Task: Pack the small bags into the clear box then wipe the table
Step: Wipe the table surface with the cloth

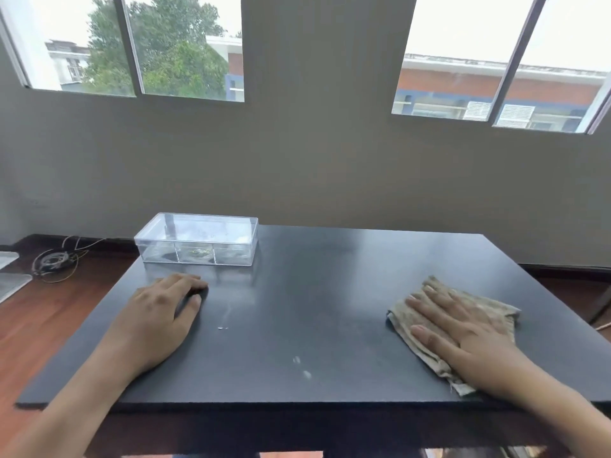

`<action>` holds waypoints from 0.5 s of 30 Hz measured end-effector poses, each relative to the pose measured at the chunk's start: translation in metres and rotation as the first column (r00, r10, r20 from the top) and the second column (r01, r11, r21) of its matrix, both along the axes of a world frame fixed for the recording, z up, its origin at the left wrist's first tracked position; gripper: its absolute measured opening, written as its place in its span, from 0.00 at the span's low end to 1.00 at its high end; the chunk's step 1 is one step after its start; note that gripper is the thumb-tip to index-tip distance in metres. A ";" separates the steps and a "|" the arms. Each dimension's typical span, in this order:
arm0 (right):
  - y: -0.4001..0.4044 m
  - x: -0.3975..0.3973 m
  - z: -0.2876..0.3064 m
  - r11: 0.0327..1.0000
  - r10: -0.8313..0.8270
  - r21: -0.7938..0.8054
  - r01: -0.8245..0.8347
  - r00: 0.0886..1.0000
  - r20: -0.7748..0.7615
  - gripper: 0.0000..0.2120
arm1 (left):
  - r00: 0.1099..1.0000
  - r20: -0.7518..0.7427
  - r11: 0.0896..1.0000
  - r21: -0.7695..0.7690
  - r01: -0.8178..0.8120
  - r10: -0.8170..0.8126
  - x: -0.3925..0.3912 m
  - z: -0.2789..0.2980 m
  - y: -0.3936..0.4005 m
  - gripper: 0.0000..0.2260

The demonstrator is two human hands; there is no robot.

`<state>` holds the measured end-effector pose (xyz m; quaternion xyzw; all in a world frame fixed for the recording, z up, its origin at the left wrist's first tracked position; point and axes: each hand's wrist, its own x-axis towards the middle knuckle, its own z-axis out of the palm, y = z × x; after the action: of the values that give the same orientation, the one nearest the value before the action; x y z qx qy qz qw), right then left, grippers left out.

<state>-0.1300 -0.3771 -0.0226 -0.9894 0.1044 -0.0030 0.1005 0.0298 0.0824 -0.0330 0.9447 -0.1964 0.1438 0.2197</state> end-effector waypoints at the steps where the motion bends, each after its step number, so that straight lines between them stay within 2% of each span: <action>1: -0.009 0.018 0.001 0.998 -0.059 0.000 0.059 0.998 -0.009 0.30 | 1.000 0.004 1.000 -0.003 0.001 -0.001 0.000 0.001 0.000 0.10; 4: -0.015 0.088 0.006 0.984 -0.179 -0.014 0.179 0.983 -0.030 0.32 | 1.000 -0.001 1.000 -0.006 0.000 0.000 -0.002 0.004 0.000 0.10; 6: 0.003 0.127 0.011 0.987 -0.159 -0.017 0.158 0.986 -0.055 0.32 | 1.000 -0.010 1.000 -0.007 -0.005 0.005 -0.004 0.006 0.000 0.10; 10: 0.070 0.147 0.007 1.000 0.021 0.005 -0.021 0.997 -0.070 0.30 | 1.000 -0.018 1.000 -0.021 -0.001 0.001 -0.008 0.010 0.000 0.11; 13: 0.105 0.101 -0.003 0.965 0.262 0.006 -0.262 0.965 -0.007 0.28 | 1.000 -0.023 0.999 -0.033 -0.003 0.003 -0.009 0.011 0.001 0.10; 15: 0.098 0.058 -0.005 0.916 0.400 0.001 -0.401 0.915 0.043 0.26 | 1.000 -0.023 0.999 -0.039 0.001 -0.002 -0.009 0.009 0.001 0.10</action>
<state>-0.0724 -0.2788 -0.0279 -0.9891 -0.1024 -0.0026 0.1058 0.0203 0.0834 -0.0240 0.9417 -0.1916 0.1368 0.2404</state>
